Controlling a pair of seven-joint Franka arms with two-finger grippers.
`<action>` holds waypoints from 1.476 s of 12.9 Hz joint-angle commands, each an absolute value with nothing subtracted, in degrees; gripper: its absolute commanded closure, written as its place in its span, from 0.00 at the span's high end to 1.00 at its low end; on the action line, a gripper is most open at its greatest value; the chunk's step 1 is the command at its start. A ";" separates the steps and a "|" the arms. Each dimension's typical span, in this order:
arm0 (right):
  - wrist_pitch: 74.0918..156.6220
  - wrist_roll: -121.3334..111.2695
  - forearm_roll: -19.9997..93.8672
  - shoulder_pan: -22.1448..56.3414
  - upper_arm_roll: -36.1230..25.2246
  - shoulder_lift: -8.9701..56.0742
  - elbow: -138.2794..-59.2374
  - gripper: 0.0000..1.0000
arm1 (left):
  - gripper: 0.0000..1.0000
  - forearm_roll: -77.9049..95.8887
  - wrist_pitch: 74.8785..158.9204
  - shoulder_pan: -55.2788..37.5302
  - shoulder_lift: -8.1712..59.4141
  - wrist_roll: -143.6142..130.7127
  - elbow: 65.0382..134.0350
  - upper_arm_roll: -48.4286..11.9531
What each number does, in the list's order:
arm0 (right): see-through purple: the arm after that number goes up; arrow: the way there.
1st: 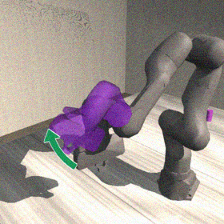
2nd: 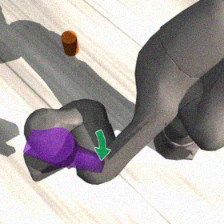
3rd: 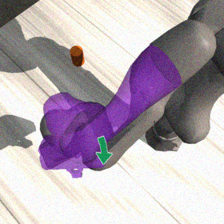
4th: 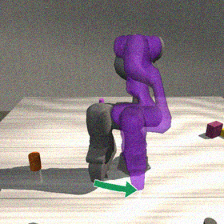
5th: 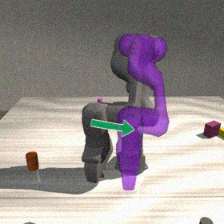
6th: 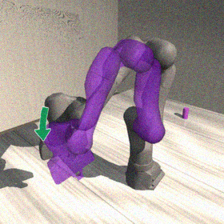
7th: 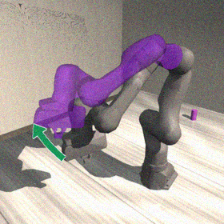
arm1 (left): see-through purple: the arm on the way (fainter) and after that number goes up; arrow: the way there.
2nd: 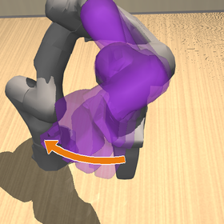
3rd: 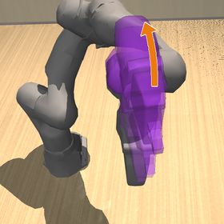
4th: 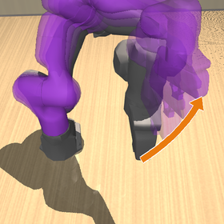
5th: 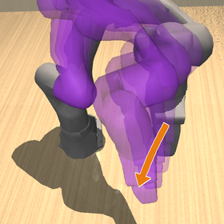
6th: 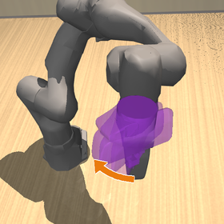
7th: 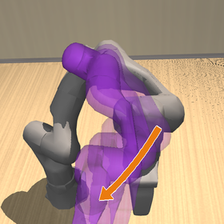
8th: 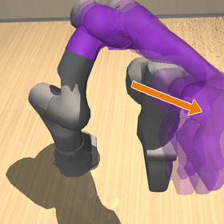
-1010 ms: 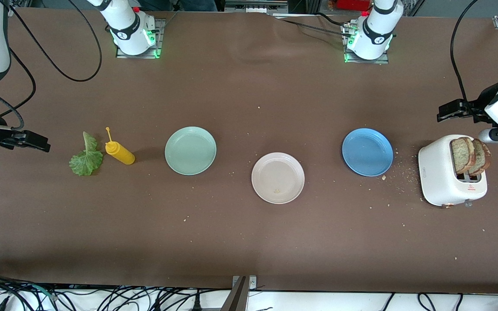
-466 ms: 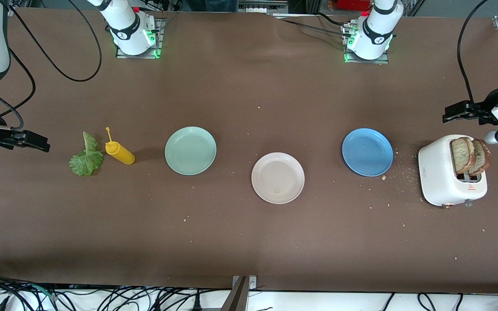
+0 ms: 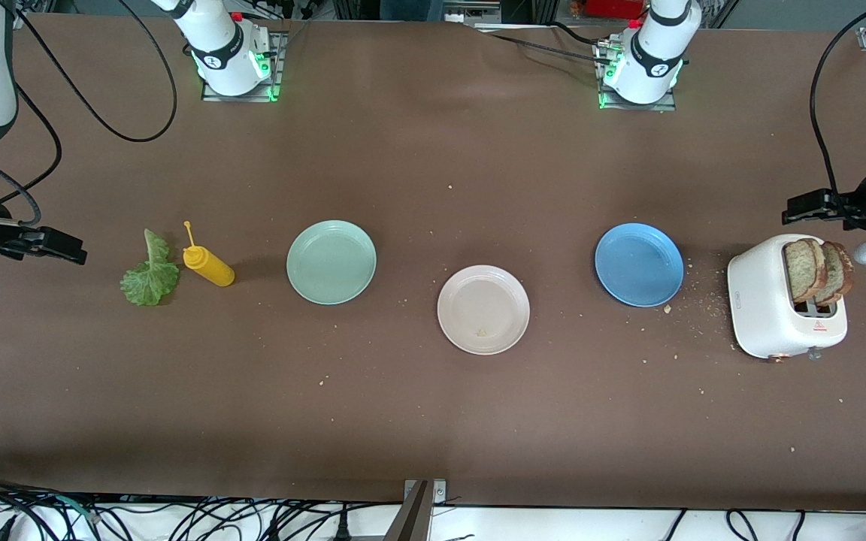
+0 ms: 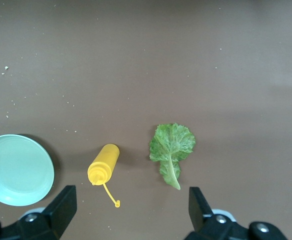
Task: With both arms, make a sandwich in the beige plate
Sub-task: 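Move the left gripper over the toaster and grasp a bread slice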
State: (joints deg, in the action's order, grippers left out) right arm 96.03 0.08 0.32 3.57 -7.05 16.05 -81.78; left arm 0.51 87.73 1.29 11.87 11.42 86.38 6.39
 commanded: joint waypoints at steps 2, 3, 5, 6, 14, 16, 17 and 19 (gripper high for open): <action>95.19 -0.88 1.49 3.08 -6.94 16.17 -81.12 1.00 | 1.00 -1.32 92.18 4.66 15.63 14.50 85.78 5.98; 95.19 -0.88 1.49 3.08 -6.94 16.17 -81.12 1.00 | 1.00 -1.32 93.07 5.53 16.69 14.50 85.87 5.98; 95.19 -0.88 1.49 3.08 -6.94 16.17 -81.12 1.00 | 1.00 -0.97 95.43 6.94 17.40 15.55 86.91 5.89; 95.19 -0.88 1.49 3.08 -6.94 16.17 -81.12 1.00 | 1.00 -0.88 96.84 7.12 17.49 16.43 87.71 5.89; 95.19 -0.88 1.49 3.08 -6.94 16.17 -81.21 1.00 | 1.00 -0.44 108.10 9.58 18.80 16.44 95.53 5.89; 95.19 -0.88 1.49 3.08 -6.94 16.17 -81.12 1.00 | 1.00 -0.35 108.81 9.58 18.90 15.47 95.89 5.54; 95.19 -0.88 1.49 3.08 -6.94 16.17 -81.12 1.00 | 1.00 0.17 108.81 9.49 18.98 15.38 95.98 5.54; 95.19 -0.88 1.50 3.08 -6.94 16.17 -81.12 1.00 | 1.00 0.53 108.90 9.49 19.60 15.38 95.98 5.54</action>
State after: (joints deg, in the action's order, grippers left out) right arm 96.02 0.02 0.35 3.55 -7.05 16.06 -81.78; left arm 0.51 108.04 9.06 19.48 15.12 95.46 6.00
